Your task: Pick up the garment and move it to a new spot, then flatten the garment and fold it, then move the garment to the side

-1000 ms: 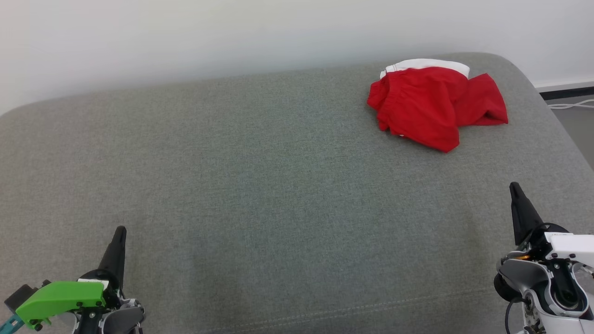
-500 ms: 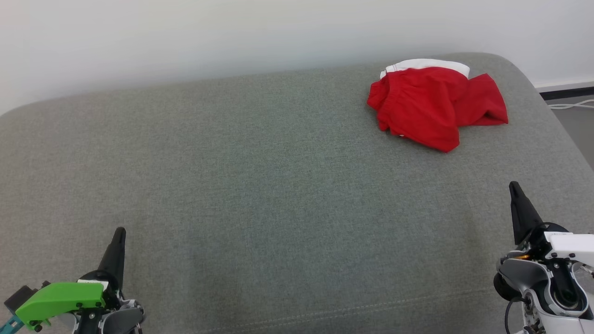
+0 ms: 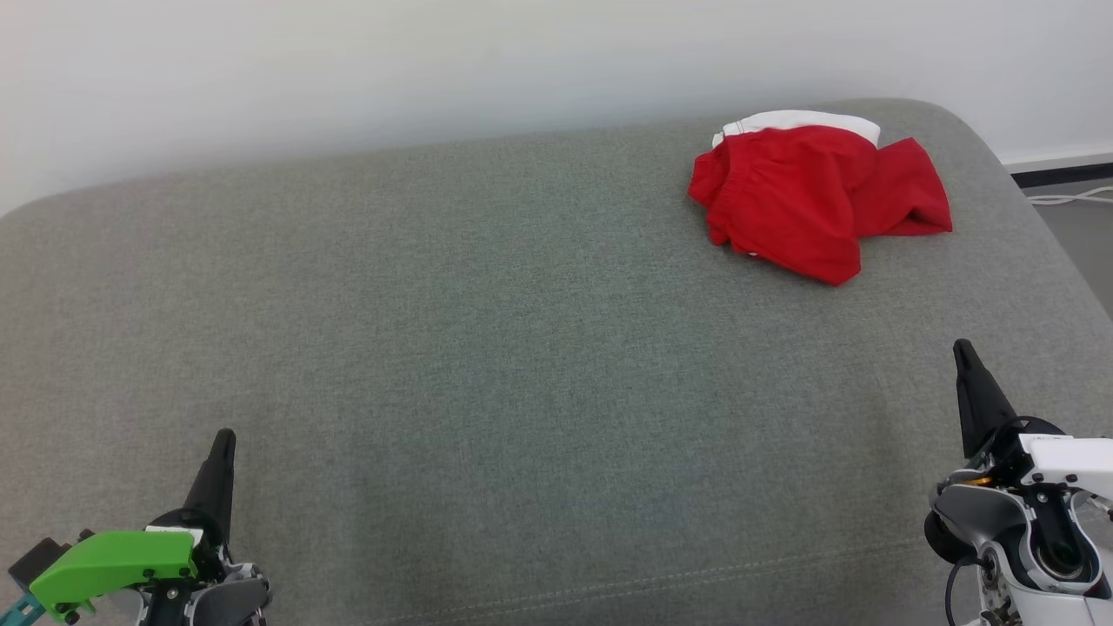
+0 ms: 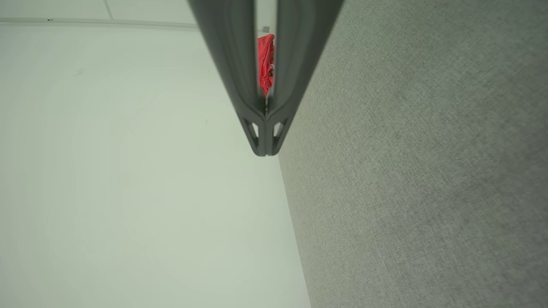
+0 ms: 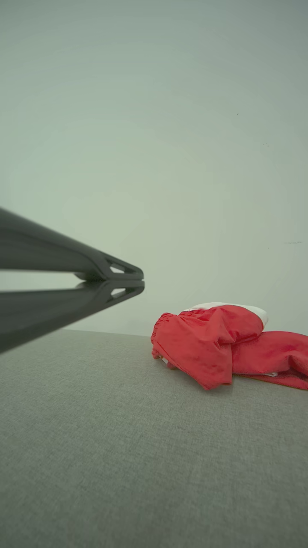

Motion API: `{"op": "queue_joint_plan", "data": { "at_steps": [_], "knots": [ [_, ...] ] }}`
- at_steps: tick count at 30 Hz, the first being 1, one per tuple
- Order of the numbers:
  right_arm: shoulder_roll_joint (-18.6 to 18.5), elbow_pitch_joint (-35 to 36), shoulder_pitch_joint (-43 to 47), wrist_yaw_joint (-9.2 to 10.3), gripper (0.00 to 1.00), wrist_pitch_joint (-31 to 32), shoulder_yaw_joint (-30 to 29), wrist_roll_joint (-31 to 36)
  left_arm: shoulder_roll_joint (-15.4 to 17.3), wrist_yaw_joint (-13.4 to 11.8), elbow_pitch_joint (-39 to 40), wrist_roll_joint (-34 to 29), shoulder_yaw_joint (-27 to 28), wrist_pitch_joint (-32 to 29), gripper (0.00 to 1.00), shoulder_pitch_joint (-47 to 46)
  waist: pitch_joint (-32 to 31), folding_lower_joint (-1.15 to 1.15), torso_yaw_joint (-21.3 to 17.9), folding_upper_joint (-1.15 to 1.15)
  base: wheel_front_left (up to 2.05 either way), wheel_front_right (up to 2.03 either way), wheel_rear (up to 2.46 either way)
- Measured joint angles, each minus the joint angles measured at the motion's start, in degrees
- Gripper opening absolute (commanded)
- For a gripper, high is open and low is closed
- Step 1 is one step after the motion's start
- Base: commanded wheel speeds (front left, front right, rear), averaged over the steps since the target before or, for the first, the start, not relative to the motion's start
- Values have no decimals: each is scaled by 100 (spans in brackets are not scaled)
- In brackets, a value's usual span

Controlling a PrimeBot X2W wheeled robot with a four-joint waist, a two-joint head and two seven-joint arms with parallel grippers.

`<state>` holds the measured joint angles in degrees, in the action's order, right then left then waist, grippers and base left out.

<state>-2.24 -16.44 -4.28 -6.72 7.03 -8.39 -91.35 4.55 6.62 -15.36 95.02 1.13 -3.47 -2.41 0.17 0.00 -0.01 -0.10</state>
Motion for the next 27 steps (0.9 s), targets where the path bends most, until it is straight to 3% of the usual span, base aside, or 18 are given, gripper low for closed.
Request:
{"op": "queue_joint_plan", "data": {
  "at_steps": [27],
  "knots": [
    [1, 9, 1, 0, 0, -18, 12, -8, -7, 26, -48, 0, 20, -2, 0, -4, -1, 0, 1, 0, 0, 0, 0]
  ]
}}
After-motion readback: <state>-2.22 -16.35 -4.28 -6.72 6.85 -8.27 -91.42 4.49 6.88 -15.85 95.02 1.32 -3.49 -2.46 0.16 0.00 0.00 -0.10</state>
